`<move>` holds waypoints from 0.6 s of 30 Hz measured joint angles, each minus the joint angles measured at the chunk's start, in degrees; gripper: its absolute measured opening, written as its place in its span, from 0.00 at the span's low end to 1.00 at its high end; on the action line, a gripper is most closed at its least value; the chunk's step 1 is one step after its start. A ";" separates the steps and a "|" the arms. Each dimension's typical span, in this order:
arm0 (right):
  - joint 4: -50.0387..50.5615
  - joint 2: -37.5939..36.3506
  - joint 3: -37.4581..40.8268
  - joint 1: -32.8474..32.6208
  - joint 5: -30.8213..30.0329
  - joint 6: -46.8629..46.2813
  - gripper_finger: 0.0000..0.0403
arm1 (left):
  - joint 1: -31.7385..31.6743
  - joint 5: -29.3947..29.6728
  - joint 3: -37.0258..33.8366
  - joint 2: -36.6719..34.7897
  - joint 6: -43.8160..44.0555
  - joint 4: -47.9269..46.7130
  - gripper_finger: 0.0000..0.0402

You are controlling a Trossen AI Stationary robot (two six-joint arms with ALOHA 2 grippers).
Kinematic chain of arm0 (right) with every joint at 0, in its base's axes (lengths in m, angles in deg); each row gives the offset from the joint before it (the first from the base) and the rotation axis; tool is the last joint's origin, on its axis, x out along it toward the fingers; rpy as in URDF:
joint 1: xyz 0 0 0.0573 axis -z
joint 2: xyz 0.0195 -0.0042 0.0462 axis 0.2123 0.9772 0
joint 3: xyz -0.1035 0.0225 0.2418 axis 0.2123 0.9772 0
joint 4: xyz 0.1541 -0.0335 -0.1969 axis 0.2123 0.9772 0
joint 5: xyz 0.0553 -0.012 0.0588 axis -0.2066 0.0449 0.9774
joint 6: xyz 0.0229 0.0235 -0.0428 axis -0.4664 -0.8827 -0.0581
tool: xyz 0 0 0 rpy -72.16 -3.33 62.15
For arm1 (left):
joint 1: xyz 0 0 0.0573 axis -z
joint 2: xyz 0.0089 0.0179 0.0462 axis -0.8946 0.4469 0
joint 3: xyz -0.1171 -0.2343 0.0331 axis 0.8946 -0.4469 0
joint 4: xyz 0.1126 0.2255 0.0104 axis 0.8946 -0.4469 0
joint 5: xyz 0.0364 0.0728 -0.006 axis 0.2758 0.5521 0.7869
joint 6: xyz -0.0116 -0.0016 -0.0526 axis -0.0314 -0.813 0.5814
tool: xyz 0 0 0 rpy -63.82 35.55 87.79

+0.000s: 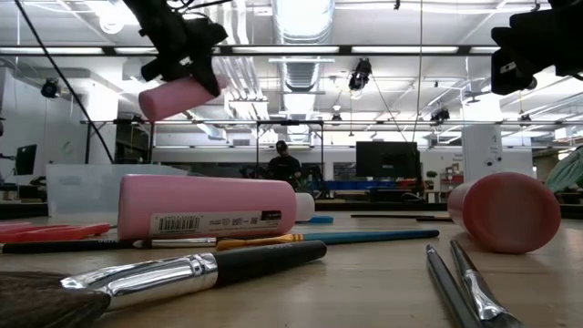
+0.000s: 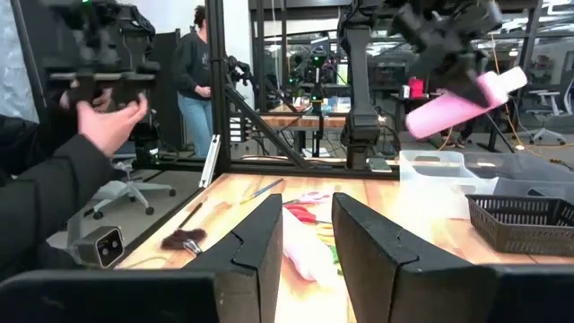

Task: Pick & Place Paint Supplies
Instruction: Put the pink bottle into the left black bin

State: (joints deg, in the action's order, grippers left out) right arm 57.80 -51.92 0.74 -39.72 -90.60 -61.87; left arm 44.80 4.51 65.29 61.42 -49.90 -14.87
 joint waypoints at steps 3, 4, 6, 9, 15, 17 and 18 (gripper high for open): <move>-0.01 0.00 0.00 0.00 -0.01 0.00 0.24 | -4.39 0.11 0.00 -1.64 2.07 -3.44 0.45; 0.00 0.00 0.01 0.00 0.00 0.00 0.24 | -5.87 0.08 0.00 -2.07 3.34 -4.76 0.45; 0.00 0.00 0.02 -0.02 -0.02 0.00 0.24 | -8.81 -0.08 -0.01 -2.57 5.61 -7.74 0.45; 0.00 0.00 0.02 0.00 -0.02 0.02 0.24 | -13.28 -0.07 -0.04 -2.80 7.23 -9.44 0.45; 0.00 0.00 0.01 -0.01 -0.01 0.00 0.24 | -21.98 -3.09 -0.04 -2.10 -3.82 -5.89 0.45; -0.02 0.00 0.00 -0.01 0.00 0.01 0.24 | -24.60 -6.52 -0.04 -1.39 -11.69 -4.44 0.45; 0.00 0.00 0.02 0.00 -0.02 0.00 0.24 | -25.66 -8.18 -0.04 -0.95 -14.56 -4.16 0.45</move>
State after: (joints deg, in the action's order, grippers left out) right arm 57.81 -51.92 0.76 -39.72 -90.62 -61.87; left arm 19.14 -3.67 65.25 60.47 -64.46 -19.04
